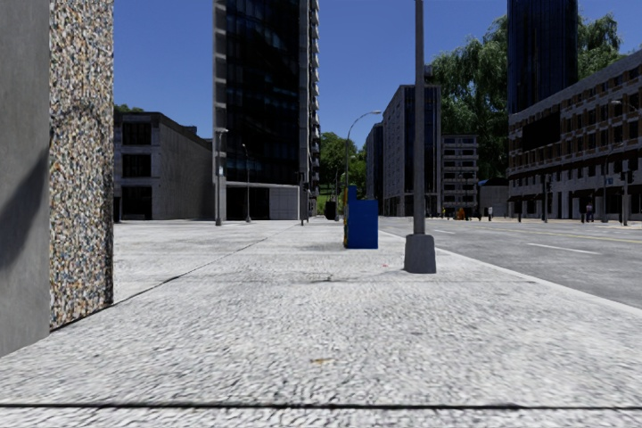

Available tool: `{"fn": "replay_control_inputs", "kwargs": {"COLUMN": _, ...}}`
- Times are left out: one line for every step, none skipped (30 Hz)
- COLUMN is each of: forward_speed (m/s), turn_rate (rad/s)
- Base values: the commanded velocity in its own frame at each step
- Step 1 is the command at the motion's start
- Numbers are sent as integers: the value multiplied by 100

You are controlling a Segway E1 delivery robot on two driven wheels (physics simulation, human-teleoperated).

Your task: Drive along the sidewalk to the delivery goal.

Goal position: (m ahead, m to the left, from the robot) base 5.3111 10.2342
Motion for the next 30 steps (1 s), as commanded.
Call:
{"fn": "replay_control_inputs", "kwargs": {"forward_speed": 200, "turn_rate": 0}}
{"fn": "replay_control_inputs", "kwargs": {"forward_speed": 200, "turn_rate": 0}}
{"fn": "replay_control_inputs", "kwargs": {"forward_speed": 200, "turn_rate": 0}}
{"fn": "replay_control_inputs", "kwargs": {"forward_speed": 200, "turn_rate": 0}}
{"fn": "replay_control_inputs", "kwargs": {"forward_speed": 200, "turn_rate": 0}}
{"fn": "replay_control_inputs", "kwargs": {"forward_speed": 200, "turn_rate": 0}}
{"fn": "replay_control_inputs", "kwargs": {"forward_speed": 200, "turn_rate": 0}}
{"fn": "replay_control_inputs", "kwargs": {"forward_speed": 200, "turn_rate": 0}}
{"fn": "replay_control_inputs", "kwargs": {"forward_speed": 200, "turn_rate": 0}}
{"fn": "replay_control_inputs", "kwargs": {"forward_speed": 200, "turn_rate": 0}}
{"fn": "replay_control_inputs", "kwargs": {"forward_speed": 200, "turn_rate": 0}}
{"fn": "replay_control_inputs", "kwargs": {"forward_speed": 200, "turn_rate": 0}}
{"fn": "replay_control_inputs", "kwargs": {"forward_speed": 200, "turn_rate": 0}}
{"fn": "replay_control_inputs", "kwargs": {"forward_speed": 200, "turn_rate": 0}}
{"fn": "replay_control_inputs", "kwargs": {"forward_speed": 200, "turn_rate": 0}}
{"fn": "replay_control_inputs", "kwargs": {"forward_speed": 200, "turn_rate": 0}}
{"fn": "replay_control_inputs", "kwargs": {"forward_speed": 200, "turn_rate": 0}}
{"fn": "replay_control_inputs", "kwargs": {"forward_speed": 200, "turn_rate": 0}}
{"fn": "replay_control_inputs", "kwargs": {"forward_speed": 200, "turn_rate": 0}}
{"fn": "replay_control_inputs", "kwargs": {"forward_speed": 200, "turn_rate": 0}}
{"fn": "replay_control_inputs", "kwargs": {"forward_speed": 200, "turn_rate": 0}}
{"fn": "replay_control_inputs", "kwargs": {"forward_speed": 200, "turn_rate": 0}}
{"fn": "replay_control_inputs", "kwargs": {"forward_speed": 200, "turn_rate": 6}}
{"fn": "replay_control_inputs", "kwargs": {"forward_speed": 200, "turn_rate": 25}}
{"fn": "replay_control_inputs", "kwargs": {"forward_speed": 200, "turn_rate": 56}}
{"fn": "replay_control_inputs", "kwargs": {"forward_speed": 200, "turn_rate": 56}}
{"fn": "replay_control_inputs", "kwargs": {"forward_speed": 200, "turn_rate": 74}}
{"fn": "replay_control_inputs", "kwargs": {"forward_speed": 200, "turn_rate": 95}}
{"fn": "replay_control_inputs", "kwargs": {"forward_speed": 200, "turn_rate": 111}}
{"fn": "replay_control_inputs", "kwargs": {"forward_speed": 200, "turn_rate": 120}}
